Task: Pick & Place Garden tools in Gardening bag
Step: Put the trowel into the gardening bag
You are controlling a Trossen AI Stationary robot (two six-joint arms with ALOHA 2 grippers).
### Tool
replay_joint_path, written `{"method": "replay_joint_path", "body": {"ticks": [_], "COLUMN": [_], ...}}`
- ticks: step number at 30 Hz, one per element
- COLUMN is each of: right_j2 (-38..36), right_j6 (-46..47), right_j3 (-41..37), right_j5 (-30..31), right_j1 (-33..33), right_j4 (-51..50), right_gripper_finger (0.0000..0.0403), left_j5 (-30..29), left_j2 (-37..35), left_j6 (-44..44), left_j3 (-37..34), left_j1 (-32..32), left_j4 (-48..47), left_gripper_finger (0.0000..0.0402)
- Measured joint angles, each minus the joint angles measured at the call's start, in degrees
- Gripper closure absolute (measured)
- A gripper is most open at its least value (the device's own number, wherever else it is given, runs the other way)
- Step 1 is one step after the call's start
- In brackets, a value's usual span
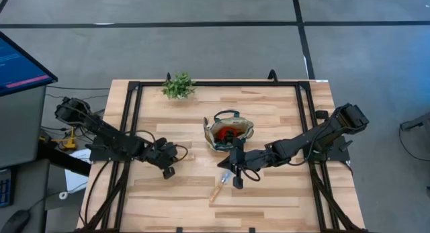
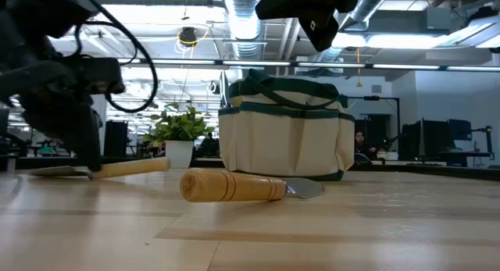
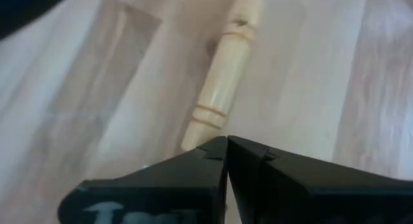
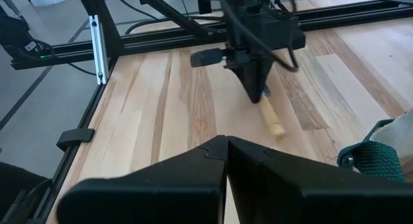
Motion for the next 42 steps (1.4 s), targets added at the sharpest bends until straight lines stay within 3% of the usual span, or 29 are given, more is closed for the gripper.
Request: {"method": "replay_joint_path", "body": {"ticks": [12,22,29,42], "right_j2": [0.0,0.0,0.0,0.0], "right_j6": [0.0,0.0,-0.1,-0.2], "right_j3": [0.0,0.0,0.0,0.0], "right_j5": [0.0,0.0,0.0,-0.1], "right_j1": [0.0,0.0,0.0,0.0], "right_j4": [0.0,0.0,0.0,0.0], "right_gripper_finger": [0.0403,0.0403,0.0403,0.0403], "left_j5": [1.0,3.4,3.8,3.6], "left_j2": [-0.1,-0.1,-0.1,-0.1], "left_j6": [4.9,5.0,11.0,18.4], "left_j3": [0.0,0.0,0.1,0.1], "left_j1": [4.2,1.2,-2.0,-5.1], "left_j4": [3.3,10.2,21.2,31.3], "left_gripper_finger": [0.0401,0.04,0.04,0.04]}}
